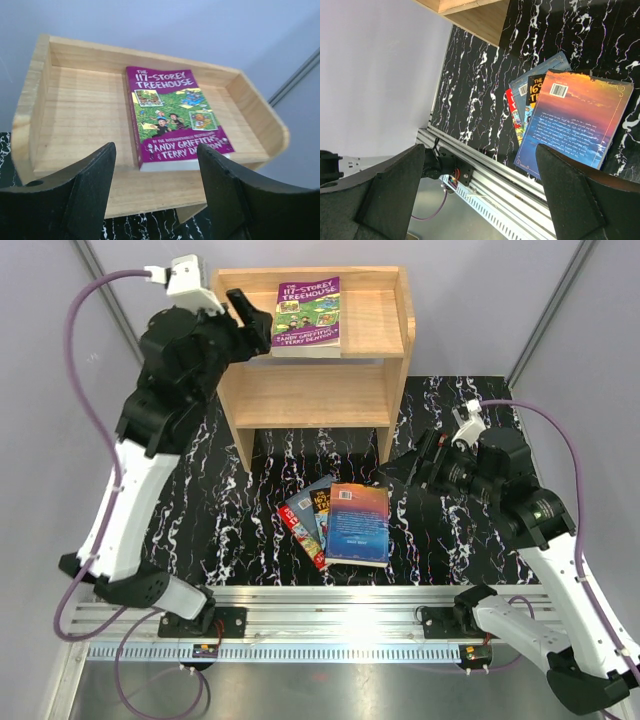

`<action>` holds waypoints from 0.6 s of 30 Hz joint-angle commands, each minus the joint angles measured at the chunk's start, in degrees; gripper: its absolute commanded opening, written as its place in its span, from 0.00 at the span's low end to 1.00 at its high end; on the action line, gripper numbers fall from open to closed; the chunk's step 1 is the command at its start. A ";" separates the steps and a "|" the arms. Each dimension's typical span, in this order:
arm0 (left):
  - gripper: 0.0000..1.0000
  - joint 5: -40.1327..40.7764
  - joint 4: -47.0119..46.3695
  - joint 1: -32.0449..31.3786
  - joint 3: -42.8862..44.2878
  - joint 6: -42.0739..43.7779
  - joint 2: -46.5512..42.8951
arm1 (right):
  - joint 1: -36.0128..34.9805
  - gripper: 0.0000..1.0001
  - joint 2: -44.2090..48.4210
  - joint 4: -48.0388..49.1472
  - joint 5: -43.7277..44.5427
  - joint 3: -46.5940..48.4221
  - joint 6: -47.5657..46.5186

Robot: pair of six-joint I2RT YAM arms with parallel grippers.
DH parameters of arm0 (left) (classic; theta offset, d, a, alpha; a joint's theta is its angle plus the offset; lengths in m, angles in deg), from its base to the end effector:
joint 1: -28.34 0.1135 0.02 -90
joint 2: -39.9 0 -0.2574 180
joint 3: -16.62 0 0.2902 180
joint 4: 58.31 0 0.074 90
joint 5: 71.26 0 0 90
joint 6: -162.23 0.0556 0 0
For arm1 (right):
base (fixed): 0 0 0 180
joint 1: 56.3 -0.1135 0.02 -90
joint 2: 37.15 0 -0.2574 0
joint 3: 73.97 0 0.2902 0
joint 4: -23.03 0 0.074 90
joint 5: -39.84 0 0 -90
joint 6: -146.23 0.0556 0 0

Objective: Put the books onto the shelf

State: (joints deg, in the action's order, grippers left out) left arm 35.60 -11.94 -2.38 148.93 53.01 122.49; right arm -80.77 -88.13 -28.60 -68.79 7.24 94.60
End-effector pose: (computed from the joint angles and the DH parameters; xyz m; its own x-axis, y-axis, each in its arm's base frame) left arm 0.2674 -0.1401 0.5976 -0.0316 -0.3477 -0.9371 0.2431 0.9067 -0.3446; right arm 0.1989 0.1100 0.4134 -0.6721 0.3404 -0.6576 -0.3138 0.6734 0.6693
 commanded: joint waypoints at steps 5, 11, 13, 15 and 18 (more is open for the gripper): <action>0.66 -7.28 -3.06 5.67 4.07 -2.22 11.10 | 0.04 1.00 2.64 -0.46 0.35 -0.28 -0.58; 0.63 -11.23 -1.56 5.58 7.42 -5.38 17.08 | 0.04 1.00 3.96 -1.87 1.58 -1.07 -1.19; 0.60 -14.13 -2.18 5.50 6.54 -6.96 17.61 | 0.04 1.00 4.22 -1.87 1.85 -1.68 -1.28; 0.59 -15.63 -3.41 4.97 5.48 -8.46 18.31 | 0.04 1.00 4.22 -1.61 1.67 -2.13 -1.10; 0.58 -15.98 -3.68 3.39 7.15 -8.64 19.89 | 0.04 1.00 4.49 -1.78 1.50 -2.65 -1.02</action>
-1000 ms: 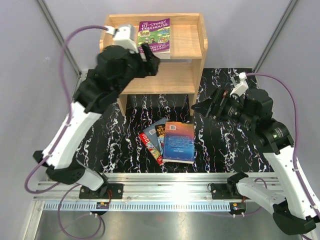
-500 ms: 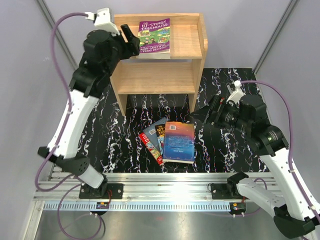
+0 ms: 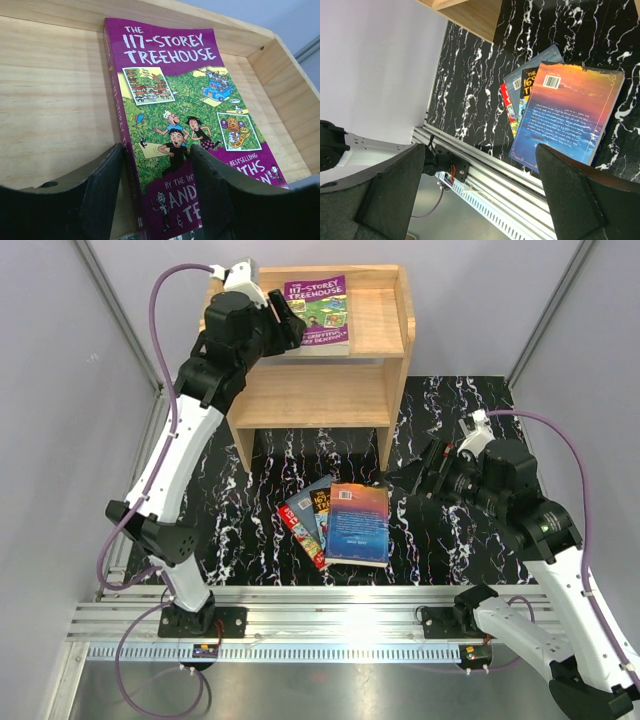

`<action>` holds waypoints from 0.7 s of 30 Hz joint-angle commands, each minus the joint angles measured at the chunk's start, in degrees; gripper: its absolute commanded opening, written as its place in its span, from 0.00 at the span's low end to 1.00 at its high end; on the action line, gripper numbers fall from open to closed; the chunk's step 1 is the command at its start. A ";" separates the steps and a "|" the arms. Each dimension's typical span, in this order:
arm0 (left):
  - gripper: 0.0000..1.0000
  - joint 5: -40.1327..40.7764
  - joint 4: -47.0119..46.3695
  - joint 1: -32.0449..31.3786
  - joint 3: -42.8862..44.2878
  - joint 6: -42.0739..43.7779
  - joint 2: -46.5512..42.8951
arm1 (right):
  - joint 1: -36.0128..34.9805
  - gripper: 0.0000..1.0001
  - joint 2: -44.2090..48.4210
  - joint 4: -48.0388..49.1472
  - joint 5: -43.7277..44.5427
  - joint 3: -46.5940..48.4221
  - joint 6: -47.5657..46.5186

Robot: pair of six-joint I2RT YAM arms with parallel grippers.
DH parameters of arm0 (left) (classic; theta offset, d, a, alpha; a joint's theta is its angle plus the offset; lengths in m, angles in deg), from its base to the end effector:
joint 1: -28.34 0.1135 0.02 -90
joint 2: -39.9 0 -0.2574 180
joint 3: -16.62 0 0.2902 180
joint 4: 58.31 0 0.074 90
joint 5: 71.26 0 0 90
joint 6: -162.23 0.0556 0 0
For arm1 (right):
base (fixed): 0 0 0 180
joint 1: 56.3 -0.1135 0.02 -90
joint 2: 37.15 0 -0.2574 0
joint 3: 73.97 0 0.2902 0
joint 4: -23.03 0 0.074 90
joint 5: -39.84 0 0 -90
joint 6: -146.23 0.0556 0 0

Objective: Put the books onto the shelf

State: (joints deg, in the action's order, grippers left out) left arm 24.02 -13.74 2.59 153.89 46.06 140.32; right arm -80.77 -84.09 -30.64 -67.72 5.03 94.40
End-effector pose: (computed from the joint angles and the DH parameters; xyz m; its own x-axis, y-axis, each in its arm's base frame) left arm 0.3868 -0.1809 0.5233 -0.2632 -0.3606 -0.8948 0.2612 0.8662 -0.4259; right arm 0.1826 0.1015 0.4088 -0.6654 0.3445 -0.6623 -0.3040 0.6852 0.6619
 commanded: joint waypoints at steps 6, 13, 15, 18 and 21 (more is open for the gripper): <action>0.58 -6.58 -1.62 -2.98 9.64 -3.35 10.39 | 0.04 1.00 2.20 -1.41 0.95 -1.15 -1.35; 0.56 -9.32 -7.40 -6.41 11.68 -7.22 15.85 | 0.04 1.00 3.96 -3.09 1.57 -2.90 -1.61; 0.56 -9.93 -8.64 -7.46 11.77 -8.27 17.17 | 0.04 1.00 4.31 -3.18 1.65 -3.43 -1.52; 0.56 -10.37 -10.49 -7.99 11.77 -10.56 18.31 | 0.04 1.00 4.57 -3.26 1.57 -3.87 -1.43; 0.58 -10.99 -11.37 -8.17 11.77 -11.36 18.32 | 0.04 1.00 4.93 -3.18 1.48 -4.49 -1.35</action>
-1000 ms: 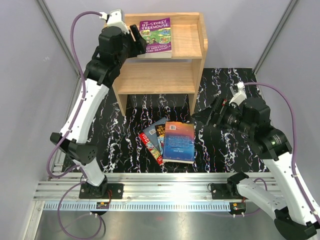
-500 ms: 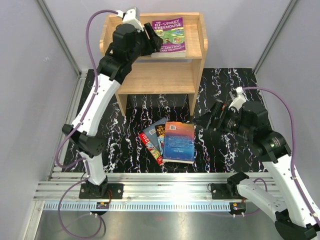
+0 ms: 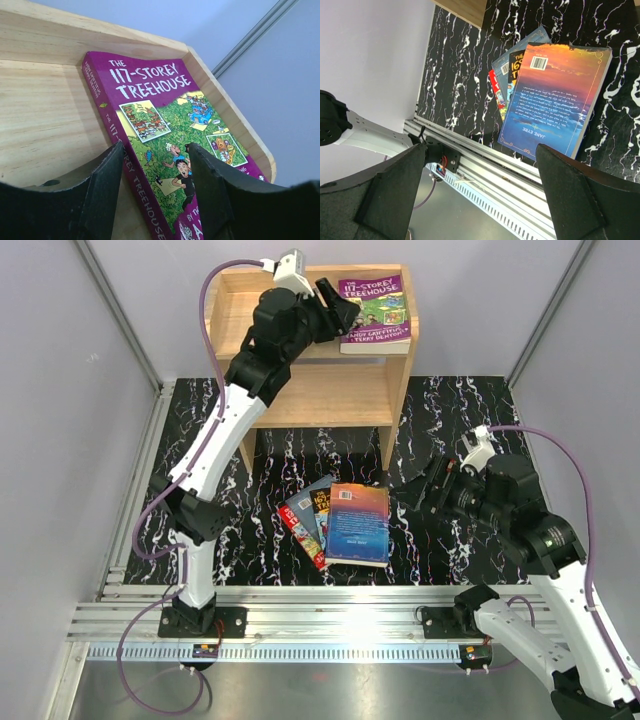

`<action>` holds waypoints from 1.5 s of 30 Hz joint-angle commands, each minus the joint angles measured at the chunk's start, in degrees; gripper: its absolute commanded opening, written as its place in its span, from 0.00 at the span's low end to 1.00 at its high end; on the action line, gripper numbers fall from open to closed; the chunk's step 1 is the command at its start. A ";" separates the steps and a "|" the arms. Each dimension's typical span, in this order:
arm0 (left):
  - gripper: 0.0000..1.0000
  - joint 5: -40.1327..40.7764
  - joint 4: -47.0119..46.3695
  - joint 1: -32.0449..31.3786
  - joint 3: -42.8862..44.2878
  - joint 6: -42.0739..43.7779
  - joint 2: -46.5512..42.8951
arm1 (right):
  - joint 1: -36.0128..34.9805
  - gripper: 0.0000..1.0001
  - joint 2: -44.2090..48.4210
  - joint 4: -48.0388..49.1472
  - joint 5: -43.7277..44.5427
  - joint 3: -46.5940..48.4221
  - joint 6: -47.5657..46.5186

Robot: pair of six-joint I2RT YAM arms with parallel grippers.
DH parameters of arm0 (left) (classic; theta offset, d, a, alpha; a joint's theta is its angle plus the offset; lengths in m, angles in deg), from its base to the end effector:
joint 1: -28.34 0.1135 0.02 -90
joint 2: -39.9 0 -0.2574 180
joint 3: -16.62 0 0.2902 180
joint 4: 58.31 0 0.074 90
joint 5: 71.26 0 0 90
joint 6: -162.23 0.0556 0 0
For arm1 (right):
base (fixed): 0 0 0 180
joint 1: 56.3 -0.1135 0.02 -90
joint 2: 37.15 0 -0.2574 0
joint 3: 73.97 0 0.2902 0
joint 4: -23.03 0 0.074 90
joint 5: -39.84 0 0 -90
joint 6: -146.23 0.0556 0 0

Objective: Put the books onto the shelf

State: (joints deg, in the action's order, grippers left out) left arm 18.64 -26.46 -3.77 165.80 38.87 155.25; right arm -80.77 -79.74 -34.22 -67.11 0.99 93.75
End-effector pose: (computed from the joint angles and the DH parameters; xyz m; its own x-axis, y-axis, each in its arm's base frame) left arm 0.4241 -0.2663 0.5122 -0.2687 -0.4806 -0.8348 0.4613 0.6966 -0.5495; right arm 0.1671 0.0939 0.3896 -0.6916 0.3253 -0.6448 -0.2720 0.7098 0.6498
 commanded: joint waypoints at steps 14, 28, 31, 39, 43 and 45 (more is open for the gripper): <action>0.99 11.33 11.63 -0.40 -15.06 10.07 -22.23 | 0.04 1.00 0.67 5.14 1.30 -7.64 1.50; 0.99 8.98 4.77 -3.39 -76.07 1.99 -54.53 | -0.05 1.00 -12.95 27.30 -3.97 -32.17 11.88; 0.99 9.32 5.21 -3.92 -78.10 1.99 -55.67 | 0.04 1.00 -15.77 30.63 -4.85 -34.37 12.93; 0.99 9.24 5.13 -4.27 -78.01 2.43 -55.14 | -0.31 1.00 -18.76 44.61 -11.26 -42.72 20.05; 0.99 9.15 4.86 -4.27 -79.06 1.99 -55.23 | -0.32 1.00 -15.78 44.44 -12.05 -44.65 21.19; 0.99 9.24 4.34 -4.44 -79.94 1.55 -55.41 | -0.40 0.96 -13.32 44.35 -12.93 -45.62 22.16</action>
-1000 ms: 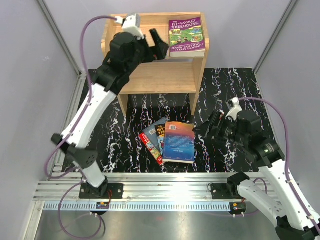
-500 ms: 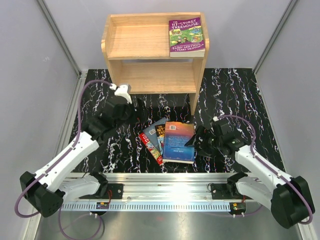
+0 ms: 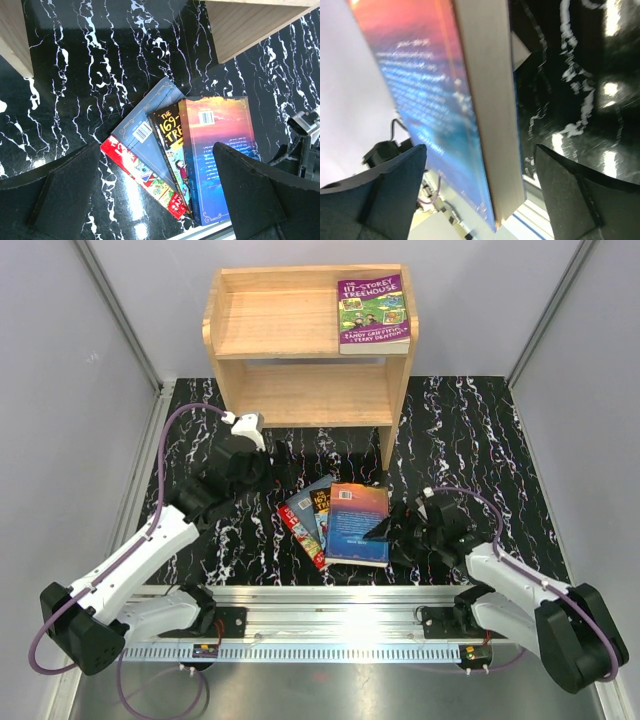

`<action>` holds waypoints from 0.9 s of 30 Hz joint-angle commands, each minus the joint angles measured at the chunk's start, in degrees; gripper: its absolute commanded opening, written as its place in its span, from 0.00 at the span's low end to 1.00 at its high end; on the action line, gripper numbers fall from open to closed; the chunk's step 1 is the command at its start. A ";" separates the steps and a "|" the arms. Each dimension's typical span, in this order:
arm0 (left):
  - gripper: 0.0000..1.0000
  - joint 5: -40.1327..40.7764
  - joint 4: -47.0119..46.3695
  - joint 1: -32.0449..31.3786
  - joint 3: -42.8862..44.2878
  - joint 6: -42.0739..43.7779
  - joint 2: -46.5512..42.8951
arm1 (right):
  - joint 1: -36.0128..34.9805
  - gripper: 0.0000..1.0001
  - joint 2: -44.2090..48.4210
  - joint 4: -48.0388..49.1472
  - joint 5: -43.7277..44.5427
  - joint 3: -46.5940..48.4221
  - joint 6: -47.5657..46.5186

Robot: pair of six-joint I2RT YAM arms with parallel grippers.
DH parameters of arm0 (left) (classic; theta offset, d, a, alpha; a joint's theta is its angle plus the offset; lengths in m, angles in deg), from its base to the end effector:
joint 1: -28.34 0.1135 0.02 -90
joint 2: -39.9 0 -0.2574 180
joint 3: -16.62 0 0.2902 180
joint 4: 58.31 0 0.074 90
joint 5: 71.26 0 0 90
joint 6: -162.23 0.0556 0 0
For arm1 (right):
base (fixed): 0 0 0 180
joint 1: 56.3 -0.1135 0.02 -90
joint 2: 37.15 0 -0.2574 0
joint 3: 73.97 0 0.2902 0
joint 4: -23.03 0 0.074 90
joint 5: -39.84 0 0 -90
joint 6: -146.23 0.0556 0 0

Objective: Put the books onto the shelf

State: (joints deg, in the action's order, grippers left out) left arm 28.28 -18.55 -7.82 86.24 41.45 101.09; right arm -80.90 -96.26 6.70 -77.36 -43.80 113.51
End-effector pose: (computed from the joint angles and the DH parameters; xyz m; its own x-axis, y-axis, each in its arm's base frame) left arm 0.2421 -0.1655 0.3146 -0.6000 -0.1866 -0.7780 0.1869 0.9128 -0.3631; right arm 0.1974 0.1183 0.1063 -0.9067 0.4078 -0.1072 0.1852 0.6136 0.7676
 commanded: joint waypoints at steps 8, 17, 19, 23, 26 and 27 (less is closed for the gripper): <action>0.99 0.04 -3.84 -1.02 -1.44 -1.65 -1.25 | -0.36 0.47 10.59 2.56 -5.58 -0.75 5.92; 0.99 0.65 -3.31 -1.45 -2.76 -2.00 -2.65 | -0.36 0.08 12.97 -2.09 -5.67 2.40 4.34; 0.99 0.74 -3.23 -1.63 -3.37 -2.00 -3.27 | -0.27 0.01 13.49 -5.41 -5.32 4.69 3.46; 0.99 0.74 -3.14 -1.81 -4.95 -2.35 -4.67 | -0.27 0.00 13.24 -13.33 -2.60 16.52 -1.19; 0.99 0.74 -2.61 -1.98 -6.97 -2.70 -7.12 | -0.36 0.00 10.00 -23.49 -0.58 31.93 -6.01; 0.99 0.74 -2.52 -1.98 -6.98 -2.70 -7.14 | -0.36 0.00 9.98 -23.54 -0.40 34.73 -6.73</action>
State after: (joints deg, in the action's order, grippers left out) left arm 28.43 -19.40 -9.50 80.71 39.30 96.72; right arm -81.05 -85.14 -13.19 -77.69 -25.00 112.24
